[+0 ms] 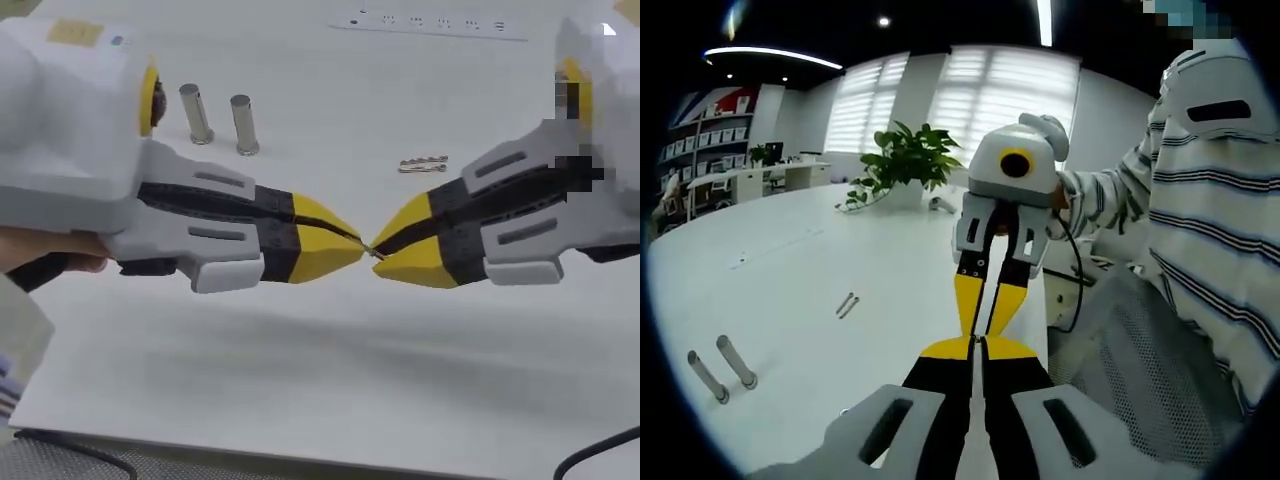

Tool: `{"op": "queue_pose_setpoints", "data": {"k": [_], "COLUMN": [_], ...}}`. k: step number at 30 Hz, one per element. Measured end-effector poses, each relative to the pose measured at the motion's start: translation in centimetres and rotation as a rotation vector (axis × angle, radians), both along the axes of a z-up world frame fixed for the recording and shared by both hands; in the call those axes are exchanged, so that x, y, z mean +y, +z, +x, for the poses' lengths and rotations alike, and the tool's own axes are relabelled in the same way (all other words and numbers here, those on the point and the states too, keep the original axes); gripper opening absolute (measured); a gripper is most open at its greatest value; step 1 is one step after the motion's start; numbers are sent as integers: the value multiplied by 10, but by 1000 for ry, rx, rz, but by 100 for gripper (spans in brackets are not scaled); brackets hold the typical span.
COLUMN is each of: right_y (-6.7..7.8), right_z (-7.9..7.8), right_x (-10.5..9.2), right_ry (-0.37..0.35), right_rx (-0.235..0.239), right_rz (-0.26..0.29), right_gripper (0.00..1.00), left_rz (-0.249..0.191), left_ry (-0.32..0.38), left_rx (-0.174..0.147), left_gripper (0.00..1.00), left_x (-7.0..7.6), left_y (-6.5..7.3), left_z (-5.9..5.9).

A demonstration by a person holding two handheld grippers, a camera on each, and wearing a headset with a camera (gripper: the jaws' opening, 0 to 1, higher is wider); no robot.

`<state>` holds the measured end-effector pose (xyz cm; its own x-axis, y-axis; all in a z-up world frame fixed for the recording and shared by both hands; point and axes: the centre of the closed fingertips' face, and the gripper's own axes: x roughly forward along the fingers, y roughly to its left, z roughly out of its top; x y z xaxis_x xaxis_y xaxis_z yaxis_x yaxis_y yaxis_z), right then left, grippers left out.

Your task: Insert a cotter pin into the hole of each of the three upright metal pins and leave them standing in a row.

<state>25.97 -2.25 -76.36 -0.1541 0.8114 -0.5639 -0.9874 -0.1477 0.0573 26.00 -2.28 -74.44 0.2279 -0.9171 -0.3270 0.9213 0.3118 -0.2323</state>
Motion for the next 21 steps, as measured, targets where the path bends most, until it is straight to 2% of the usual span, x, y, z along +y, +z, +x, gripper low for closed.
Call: {"op": "queue_pose_setpoints", "data": {"k": [5, 12, 14, 21], "right_y": [3, 4, 6, 5], "right_z": [-2, -4, -4, -2], "right_x": [2, 3, 5, 4], "right_ry": [-6, -10, -19, -32], "right_rx": [-7, -47, -56, -98], "right_rz": [14, 15, 19, 11], "right_gripper": [6, 5, 5, 4], "left_rz": [-5, -10, -10, -20], "left_ry": [5, 20, 19, 43], "left_rx": [5, 23, 19, 59], "left_gripper": [0, 0, 0, 0], "left_x": [1, 1, 1, 1], "left_y": [-1, -1, 0, 0], "left_z": [0, 1, 2, 4]}}
